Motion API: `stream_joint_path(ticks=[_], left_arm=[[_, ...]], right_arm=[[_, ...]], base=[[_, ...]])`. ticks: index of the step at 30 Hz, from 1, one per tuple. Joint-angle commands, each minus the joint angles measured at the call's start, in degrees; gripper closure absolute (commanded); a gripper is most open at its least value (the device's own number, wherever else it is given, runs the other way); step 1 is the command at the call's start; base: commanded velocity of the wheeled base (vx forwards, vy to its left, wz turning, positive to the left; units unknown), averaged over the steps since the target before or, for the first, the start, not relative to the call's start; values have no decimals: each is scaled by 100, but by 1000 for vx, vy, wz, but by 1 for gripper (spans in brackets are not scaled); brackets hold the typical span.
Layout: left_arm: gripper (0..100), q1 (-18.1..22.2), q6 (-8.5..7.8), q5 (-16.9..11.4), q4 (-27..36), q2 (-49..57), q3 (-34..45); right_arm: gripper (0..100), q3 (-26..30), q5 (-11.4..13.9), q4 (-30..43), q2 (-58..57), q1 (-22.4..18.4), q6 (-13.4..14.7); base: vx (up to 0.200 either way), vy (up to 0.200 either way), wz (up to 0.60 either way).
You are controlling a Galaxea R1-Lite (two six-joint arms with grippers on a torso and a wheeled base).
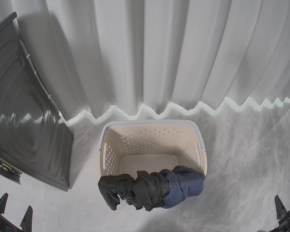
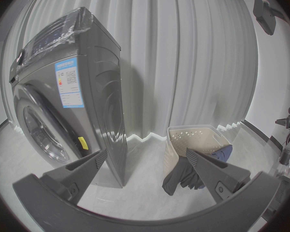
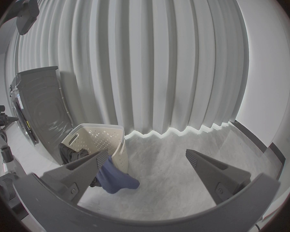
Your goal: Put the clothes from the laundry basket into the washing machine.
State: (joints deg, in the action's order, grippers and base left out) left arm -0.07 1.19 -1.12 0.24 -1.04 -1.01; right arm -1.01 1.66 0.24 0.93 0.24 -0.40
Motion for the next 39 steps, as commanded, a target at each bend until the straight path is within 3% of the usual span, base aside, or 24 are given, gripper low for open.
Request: stream_joint_path(ticks=[1,11,23,39], left_arm=[[0,-1,4,-2,2,104,84],[0,-1,4,-2,2,104,92],[0,-1,4,-2,2,104,92],[0,-1,4,-2,-7,104,92]], right_arm=[[0,92,1,2,-93,2,-4],[0,92,1,2,-93,2,-4],[0,92,1,2,-93,2,-4],[0,92,1,2,-93,2,-4]], base=[[-200,0,0],[-200,0,0],[0,0,0],[0,200,0]])
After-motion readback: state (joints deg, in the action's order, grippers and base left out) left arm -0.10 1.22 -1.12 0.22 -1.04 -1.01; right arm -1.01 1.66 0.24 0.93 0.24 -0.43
